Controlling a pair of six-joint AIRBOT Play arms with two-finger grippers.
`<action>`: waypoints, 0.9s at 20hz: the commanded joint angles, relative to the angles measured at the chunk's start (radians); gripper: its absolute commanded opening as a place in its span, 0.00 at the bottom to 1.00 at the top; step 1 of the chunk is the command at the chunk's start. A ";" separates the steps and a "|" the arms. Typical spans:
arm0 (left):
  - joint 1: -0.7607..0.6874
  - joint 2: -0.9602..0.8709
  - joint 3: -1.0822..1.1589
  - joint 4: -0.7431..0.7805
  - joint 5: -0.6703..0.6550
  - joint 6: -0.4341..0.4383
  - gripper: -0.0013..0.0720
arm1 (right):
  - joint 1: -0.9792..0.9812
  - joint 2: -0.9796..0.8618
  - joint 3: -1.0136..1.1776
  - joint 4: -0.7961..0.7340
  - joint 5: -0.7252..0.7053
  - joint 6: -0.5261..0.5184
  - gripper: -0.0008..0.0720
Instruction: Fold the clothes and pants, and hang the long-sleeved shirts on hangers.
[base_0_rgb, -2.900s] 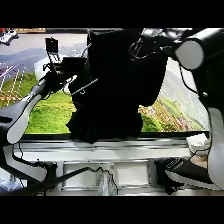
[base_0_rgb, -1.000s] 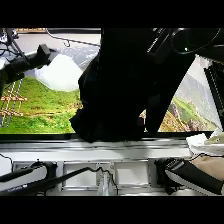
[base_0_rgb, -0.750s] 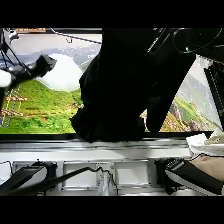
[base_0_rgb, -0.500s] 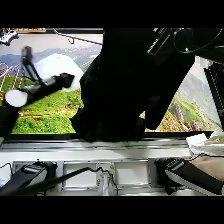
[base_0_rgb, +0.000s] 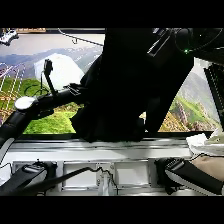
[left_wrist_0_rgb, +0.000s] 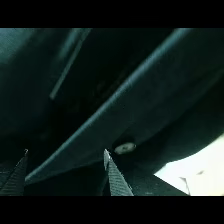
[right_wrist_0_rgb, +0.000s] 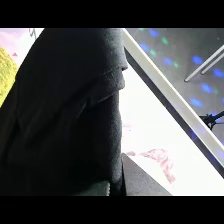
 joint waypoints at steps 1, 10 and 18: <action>-0.017 -0.080 -0.008 -0.067 -0.046 0.123 0.72 | 0.001 0.001 0.000 0.004 0.002 0.040 0.06; -0.047 -0.298 -0.003 -0.514 -0.184 0.338 0.04 | 0.001 0.001 0.000 0.031 0.002 0.064 0.06; 0.230 -0.341 0.005 -0.708 -0.225 0.328 0.04 | 0.001 0.001 0.000 0.072 0.082 0.064 0.06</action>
